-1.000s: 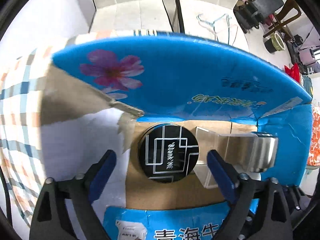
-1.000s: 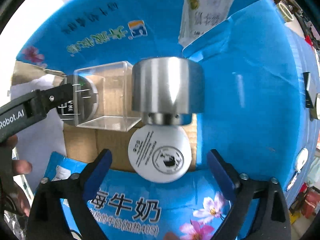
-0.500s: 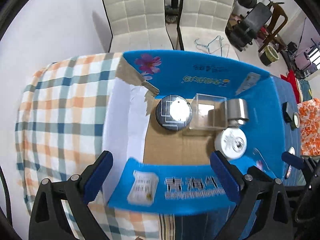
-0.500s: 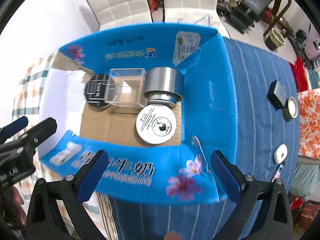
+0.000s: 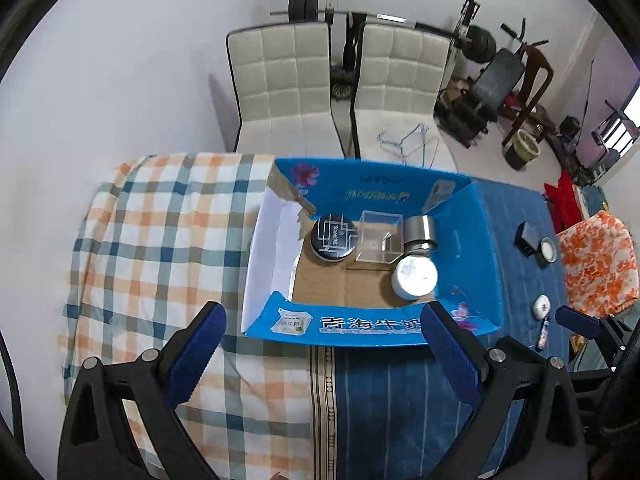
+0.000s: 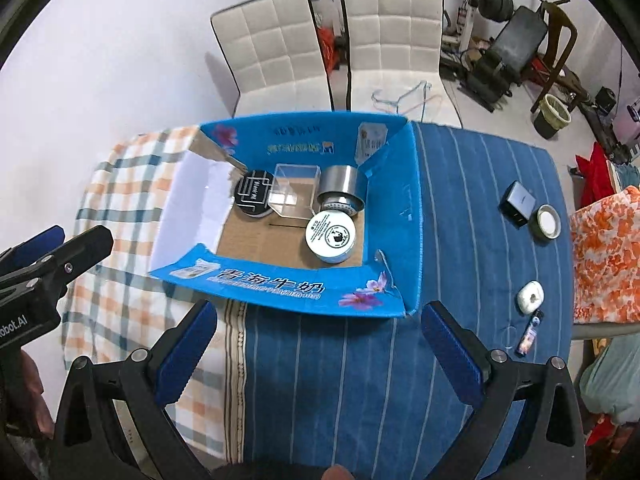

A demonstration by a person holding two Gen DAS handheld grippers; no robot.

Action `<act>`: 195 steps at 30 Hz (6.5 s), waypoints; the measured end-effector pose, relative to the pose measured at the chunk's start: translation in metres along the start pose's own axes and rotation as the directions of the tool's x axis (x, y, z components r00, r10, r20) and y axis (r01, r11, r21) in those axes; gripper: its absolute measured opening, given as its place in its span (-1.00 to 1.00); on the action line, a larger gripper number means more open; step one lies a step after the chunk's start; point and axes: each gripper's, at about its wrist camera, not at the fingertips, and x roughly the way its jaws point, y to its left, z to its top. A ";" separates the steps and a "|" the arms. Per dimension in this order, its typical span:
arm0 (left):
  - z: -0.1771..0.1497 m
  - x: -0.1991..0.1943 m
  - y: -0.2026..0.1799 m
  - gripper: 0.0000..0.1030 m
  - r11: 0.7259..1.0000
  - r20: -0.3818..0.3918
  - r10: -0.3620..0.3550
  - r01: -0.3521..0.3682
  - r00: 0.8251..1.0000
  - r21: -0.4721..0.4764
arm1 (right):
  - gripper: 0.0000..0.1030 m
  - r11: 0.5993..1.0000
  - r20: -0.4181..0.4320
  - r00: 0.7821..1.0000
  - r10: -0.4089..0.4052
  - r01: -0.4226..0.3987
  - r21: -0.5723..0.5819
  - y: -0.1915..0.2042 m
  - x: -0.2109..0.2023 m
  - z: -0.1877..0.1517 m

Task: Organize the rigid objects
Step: 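Open both tools and lift them out of the blue box, then grasp the metal lid with the right tool while the left tool grasps the grey charger, then carry the grey charger and metal lid into the blue box with both tools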

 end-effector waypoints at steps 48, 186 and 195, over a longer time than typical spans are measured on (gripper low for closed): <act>0.062 0.236 -0.387 0.94 0.944 -0.152 0.071 -0.017 0.986 0.330 | 0.74 0.891 -0.245 0.969 -0.017 0.126 0.437 -0.452 0.197 0.054; -0.009 0.060 -0.054 0.09 0.995 -0.038 -0.037 0.040 0.999 0.086 | 0.32 0.972 0.026 0.986 0.164 -0.166 0.167 -0.063 0.053 0.018; -0.022 0.107 0.001 0.09 0.999 -0.111 -0.014 0.018 0.994 0.035 | 0.32 0.947 -0.104 0.958 0.268 -0.242 0.210 0.010 0.127 0.030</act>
